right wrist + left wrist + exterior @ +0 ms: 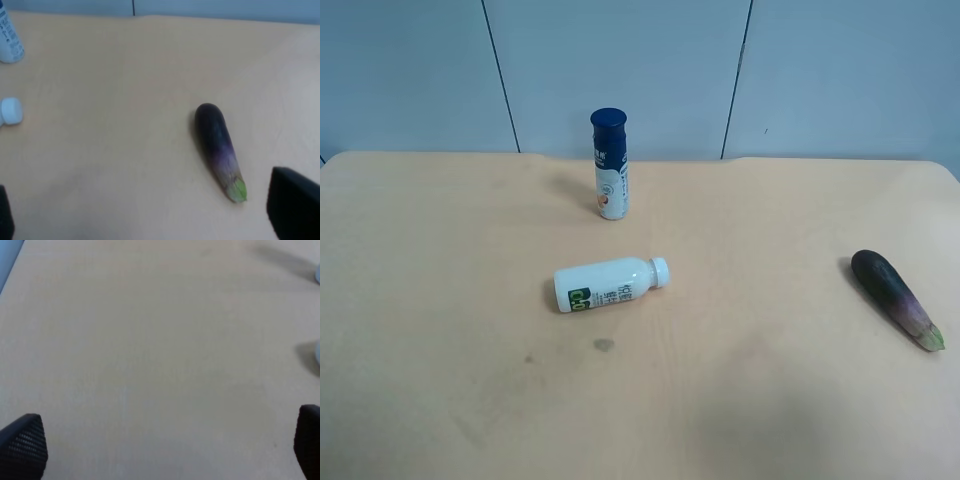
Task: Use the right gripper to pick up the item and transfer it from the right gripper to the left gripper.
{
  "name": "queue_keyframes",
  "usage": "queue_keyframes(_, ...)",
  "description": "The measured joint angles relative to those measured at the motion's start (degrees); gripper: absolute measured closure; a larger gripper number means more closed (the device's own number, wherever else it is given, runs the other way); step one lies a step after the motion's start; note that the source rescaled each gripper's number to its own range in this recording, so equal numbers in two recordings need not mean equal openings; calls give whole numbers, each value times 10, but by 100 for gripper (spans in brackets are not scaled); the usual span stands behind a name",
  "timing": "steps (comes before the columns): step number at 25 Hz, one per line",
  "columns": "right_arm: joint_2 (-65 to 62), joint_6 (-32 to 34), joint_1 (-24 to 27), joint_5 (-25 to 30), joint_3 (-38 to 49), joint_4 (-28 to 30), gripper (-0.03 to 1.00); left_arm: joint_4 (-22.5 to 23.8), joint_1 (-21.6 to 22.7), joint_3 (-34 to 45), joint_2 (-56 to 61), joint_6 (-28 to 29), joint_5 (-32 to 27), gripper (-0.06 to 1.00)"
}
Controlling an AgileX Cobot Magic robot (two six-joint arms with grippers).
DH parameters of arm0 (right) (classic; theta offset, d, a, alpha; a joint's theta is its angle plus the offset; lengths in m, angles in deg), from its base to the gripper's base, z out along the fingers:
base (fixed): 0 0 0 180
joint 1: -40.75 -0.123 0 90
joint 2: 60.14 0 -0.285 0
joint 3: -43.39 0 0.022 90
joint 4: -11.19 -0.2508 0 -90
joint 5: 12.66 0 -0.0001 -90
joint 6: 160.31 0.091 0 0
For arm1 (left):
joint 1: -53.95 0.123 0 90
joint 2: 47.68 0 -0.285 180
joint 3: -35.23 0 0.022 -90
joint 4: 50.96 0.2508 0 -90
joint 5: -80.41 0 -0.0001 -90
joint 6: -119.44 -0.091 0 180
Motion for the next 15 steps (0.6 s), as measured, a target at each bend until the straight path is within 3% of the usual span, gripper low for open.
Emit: queue_keyframes(15,0,0,0,0,0,0,-3,0,0,0,0,0,0,-6)
